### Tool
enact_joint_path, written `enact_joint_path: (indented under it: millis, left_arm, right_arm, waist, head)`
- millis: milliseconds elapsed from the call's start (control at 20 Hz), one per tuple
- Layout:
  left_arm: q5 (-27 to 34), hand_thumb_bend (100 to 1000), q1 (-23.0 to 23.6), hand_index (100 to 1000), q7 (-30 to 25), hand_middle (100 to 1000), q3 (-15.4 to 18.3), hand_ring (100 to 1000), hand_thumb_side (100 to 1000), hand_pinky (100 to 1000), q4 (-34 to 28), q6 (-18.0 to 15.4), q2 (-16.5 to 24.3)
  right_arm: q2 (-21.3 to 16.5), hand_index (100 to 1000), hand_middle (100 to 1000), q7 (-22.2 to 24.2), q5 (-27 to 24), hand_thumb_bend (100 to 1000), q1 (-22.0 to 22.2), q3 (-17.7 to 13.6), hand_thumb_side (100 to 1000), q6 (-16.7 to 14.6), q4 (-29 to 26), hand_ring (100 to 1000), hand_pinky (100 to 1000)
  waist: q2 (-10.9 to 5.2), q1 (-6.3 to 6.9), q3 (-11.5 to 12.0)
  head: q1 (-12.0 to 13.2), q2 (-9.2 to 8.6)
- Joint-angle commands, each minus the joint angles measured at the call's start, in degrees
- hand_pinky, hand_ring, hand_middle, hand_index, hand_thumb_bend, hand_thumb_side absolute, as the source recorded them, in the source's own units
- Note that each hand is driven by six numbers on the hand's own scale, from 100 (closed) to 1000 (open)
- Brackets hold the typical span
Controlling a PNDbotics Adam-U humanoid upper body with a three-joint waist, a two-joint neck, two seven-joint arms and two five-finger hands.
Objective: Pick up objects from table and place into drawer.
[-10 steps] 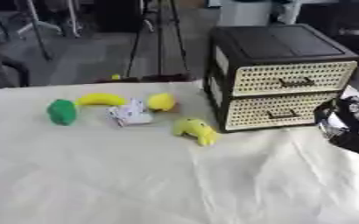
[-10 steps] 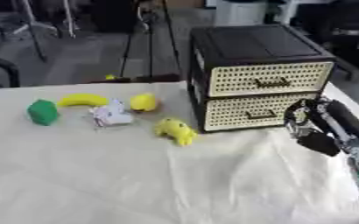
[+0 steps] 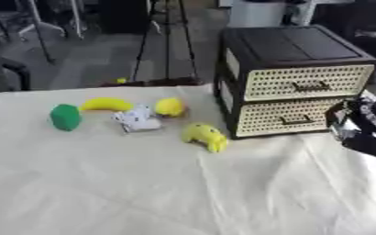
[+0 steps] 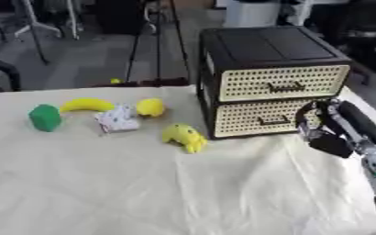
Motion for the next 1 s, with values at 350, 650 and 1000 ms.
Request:
enact_joint_path:
  millis: [350,650,1000]
  left_arm:
    - [0.3,511,-0.8,729,-0.3,581,0.4,483,840,578,-0.7,-0.2,0.7]
    - [0.7,510,-0.8,729,-0.4,581,0.3,483,840,578,-0.6,-0.2,0.6]
    - [0.9,509,-0.9,730,-0.6,580,0.2,482,840,578,-0.7,-0.3,0.5]
  right_arm:
    - [-2.5,670,100,0.2,3.1,100,-6.4,1.2,712,-1.4,7.6,100,100]
    - [-2.0,672,100,-0.2,5.2,100,-10.0,1.9,731,-2.2,14.1,100,100]
    - [-0.6,672,100,-0.6,7.9,100,-13.2,2.1,753,-2.5,20.7,100,100]
  waist:
    - [-0.41,0.12,0.5]
    - [-0.5,0.29,0.8]
    - [-0.52,0.52,1.1]
  head:
    - [-0.3,0.08]
    - [-0.5,0.23]
    - [-0.9,0.42]
